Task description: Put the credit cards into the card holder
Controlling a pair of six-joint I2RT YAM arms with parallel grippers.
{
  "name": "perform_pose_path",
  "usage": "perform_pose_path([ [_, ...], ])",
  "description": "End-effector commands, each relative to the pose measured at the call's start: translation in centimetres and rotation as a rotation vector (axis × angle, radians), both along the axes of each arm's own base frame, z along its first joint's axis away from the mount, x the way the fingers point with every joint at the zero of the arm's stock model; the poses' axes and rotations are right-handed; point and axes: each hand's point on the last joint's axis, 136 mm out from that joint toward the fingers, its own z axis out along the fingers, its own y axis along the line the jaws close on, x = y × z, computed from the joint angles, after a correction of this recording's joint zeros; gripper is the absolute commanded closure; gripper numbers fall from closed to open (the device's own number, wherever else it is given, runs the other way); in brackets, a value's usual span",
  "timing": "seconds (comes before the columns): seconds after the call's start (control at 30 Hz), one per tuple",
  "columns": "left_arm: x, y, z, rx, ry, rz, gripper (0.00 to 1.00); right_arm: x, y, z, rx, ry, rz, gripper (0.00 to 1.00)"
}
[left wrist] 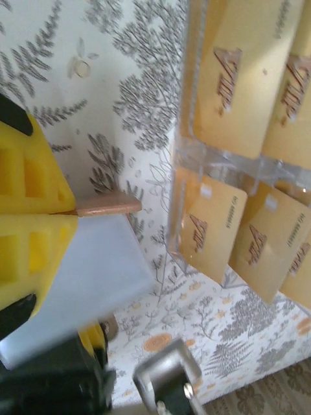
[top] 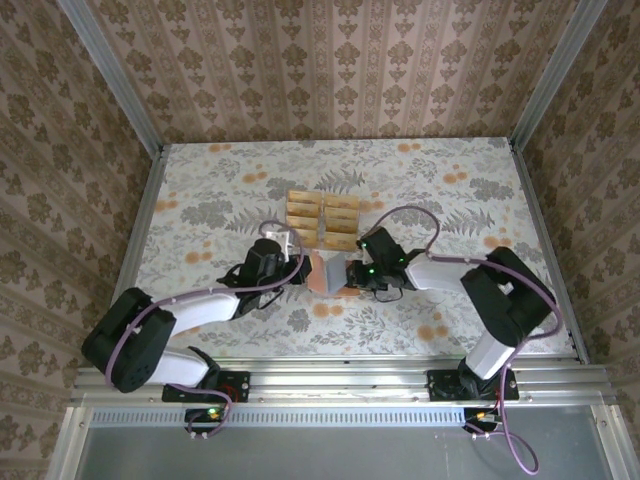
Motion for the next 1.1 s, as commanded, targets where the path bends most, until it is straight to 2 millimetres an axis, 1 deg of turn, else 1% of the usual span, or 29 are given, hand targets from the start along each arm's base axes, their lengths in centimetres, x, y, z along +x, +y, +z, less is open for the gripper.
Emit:
perform_pose_path([
  [0.0, -0.4, 1.6, -0.7, 0.04, 0.012, 0.069, 1.0, -1.6, -4.3, 0.3, -0.144, 0.027, -0.043, 0.72],
  [0.1, -0.7, 1.9, -1.0, 0.046, 0.013, 0.073, 1.0, -1.6, -4.9, 2.4, -0.15, -0.009, -0.042, 0.71],
  [0.2, -0.8, 2.1, -1.4, 0.052, 0.019, 0.076, 1.0, -1.5, -4.6, 4.3, -0.122, -0.045, -0.043, 0.7],
  [0.27, -0.9, 2.0, -1.6, 0.051, 0.02, 0.072, 1.0, -1.4, -3.6, 5.0, -0.088, -0.056, -0.026, 0.69],
  [0.3, -0.9, 2.1, -1.7, 0.052, 0.022, 0.073, 1.0, -1.4, -2.8, 5.7, -0.071, -0.066, -0.009, 0.7],
  [0.4, -0.9, 2.1, -2.2, 0.06, 0.024, 0.07, 1.0, -1.6, -0.4, 6.1, -0.063, -0.072, 0.047, 0.71],
  [0.63, -1.0, 2.1, -2.6, 0.069, 0.024, 0.06, 1.0, -1.4, 4.3, 5.6, -0.041, -0.067, 0.117, 0.75],
  [0.73, -1.1, 2.1, -2.8, 0.068, 0.026, 0.057, 1.0, -1.6, 5.4, 4.7, -0.05, -0.049, 0.137, 0.77],
  [0.8, -1.1, 2.1, -2.8, 0.066, 0.027, 0.058, 1.0, -1.6, 5.8, 4.0, -0.054, -0.039, 0.141, 0.77],
  [0.9, -1.1, 2.2, -3.0, 0.07, 0.029, 0.059, 1.0, -1.7, 5.8, 2.5, -0.057, -0.017, 0.134, 0.77],
  [0.97, -1.1, 2.2, -3.3, 0.074, 0.032, 0.061, 1.0, -1.9, 5.8, 1.8, -0.061, -0.004, 0.13, 0.71],
  [1.07, -1.2, 2.5, -3.9, 0.084, 0.041, 0.064, 1.0, -1.9, 5.7, 0.9, -0.068, 0.009, 0.124, 0.72],
])
